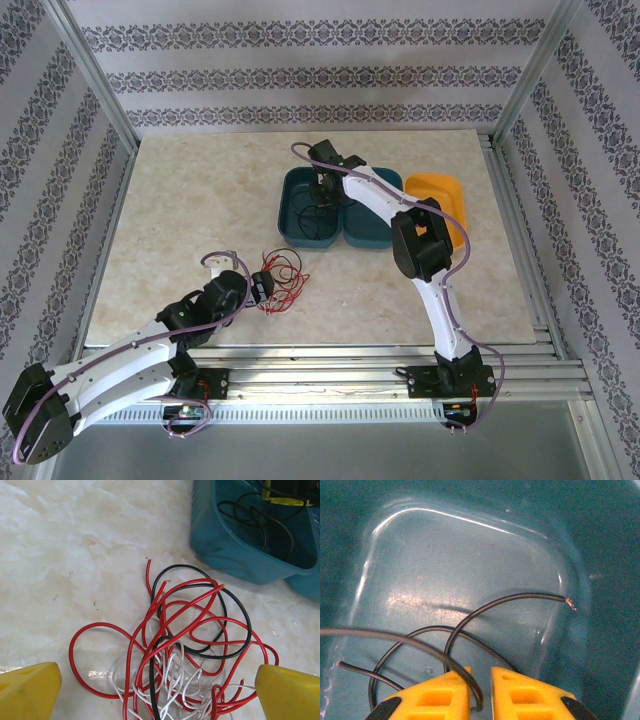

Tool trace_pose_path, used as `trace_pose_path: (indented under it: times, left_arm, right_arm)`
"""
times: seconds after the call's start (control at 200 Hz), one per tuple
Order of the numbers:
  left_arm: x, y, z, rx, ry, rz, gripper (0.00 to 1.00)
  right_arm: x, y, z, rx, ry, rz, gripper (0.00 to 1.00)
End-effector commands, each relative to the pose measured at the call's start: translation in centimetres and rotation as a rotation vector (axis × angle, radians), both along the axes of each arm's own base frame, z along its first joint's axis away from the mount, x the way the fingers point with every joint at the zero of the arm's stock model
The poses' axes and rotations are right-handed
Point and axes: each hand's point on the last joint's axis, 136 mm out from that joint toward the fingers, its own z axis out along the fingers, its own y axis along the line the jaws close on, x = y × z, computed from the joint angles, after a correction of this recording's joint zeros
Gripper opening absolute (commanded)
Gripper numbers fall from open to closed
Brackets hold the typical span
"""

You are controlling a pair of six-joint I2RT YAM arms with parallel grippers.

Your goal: Untangle the cables

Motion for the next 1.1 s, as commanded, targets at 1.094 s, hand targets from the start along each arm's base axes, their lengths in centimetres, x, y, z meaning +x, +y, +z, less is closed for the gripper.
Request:
trace_pose_path:
  times: [1.094]
  left_arm:
    - [0.2, 0.4, -0.8, -0.006, 0.017, 0.026, 0.99]
  right_arm:
    - [-10.5, -0.1, 11.4, 0.049, -0.159, 0.102, 0.35]
